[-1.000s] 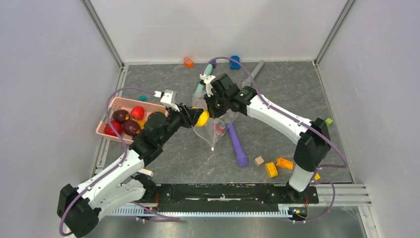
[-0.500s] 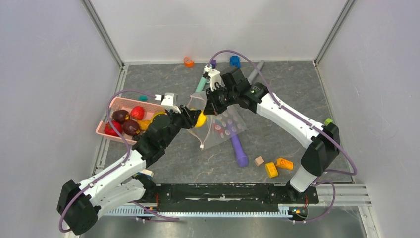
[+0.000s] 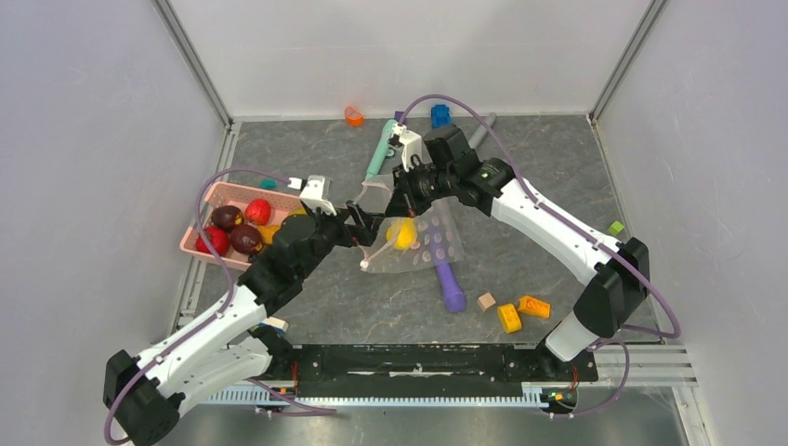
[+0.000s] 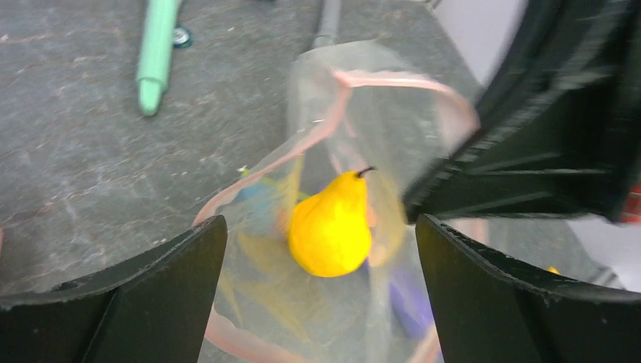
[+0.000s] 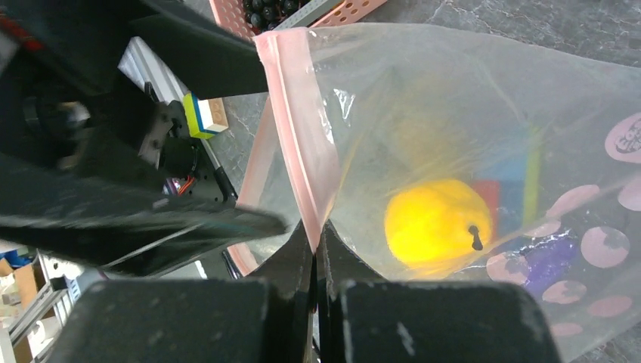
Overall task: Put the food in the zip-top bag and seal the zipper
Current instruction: Place the fake fruit in the zipper food storage bag, then pick up the fake fruit from the bin.
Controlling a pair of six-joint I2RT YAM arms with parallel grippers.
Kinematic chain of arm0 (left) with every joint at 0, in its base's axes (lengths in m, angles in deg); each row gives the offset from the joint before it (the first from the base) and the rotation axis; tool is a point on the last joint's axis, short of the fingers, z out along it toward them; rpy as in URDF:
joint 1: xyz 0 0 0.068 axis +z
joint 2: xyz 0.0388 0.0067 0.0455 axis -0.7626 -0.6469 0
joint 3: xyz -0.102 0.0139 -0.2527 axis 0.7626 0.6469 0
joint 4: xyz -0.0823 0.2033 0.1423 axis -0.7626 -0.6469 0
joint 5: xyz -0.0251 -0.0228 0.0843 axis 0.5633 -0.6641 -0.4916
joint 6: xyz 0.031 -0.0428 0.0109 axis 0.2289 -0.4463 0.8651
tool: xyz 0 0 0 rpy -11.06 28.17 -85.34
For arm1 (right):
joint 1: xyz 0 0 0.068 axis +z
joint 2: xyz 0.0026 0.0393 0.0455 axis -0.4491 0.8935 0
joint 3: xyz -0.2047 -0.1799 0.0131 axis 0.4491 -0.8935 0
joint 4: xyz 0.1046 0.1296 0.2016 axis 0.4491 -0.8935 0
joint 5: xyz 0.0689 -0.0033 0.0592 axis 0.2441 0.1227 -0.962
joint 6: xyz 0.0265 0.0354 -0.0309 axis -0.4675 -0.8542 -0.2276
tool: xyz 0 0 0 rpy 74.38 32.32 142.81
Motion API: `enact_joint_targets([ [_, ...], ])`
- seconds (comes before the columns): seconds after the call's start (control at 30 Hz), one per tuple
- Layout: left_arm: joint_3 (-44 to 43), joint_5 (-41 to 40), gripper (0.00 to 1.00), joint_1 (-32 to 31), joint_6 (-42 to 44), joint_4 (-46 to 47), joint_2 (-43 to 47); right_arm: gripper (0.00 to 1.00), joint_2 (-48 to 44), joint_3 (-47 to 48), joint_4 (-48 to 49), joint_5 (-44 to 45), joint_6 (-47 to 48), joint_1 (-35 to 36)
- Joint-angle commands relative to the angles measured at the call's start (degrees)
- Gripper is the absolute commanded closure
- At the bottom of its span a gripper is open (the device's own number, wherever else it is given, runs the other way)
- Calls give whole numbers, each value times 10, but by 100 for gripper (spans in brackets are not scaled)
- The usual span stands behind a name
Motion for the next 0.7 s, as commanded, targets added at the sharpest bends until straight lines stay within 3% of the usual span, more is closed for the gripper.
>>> enact_joint_targets([
  [0.0,-49,49,0,-8,-14,2,52,100,-25,-18,46,-3,-3,-10],
  [0.27,-113,-167,0,-5,-19,-166,52,100,-30,-51,52,9,-7,-32],
  [0.43,-118,-261,0,21,-6,-187,58,100,-32,-59,52,13,-8,-37],
  [0.5,-124,-260,0,58,-23,-211,47,100,-30,-59,51,15,-11,-38],
  [0.67,-133,-133,0,203,-88,-257,9,100,-28,-60,51,14,-12,-39],
])
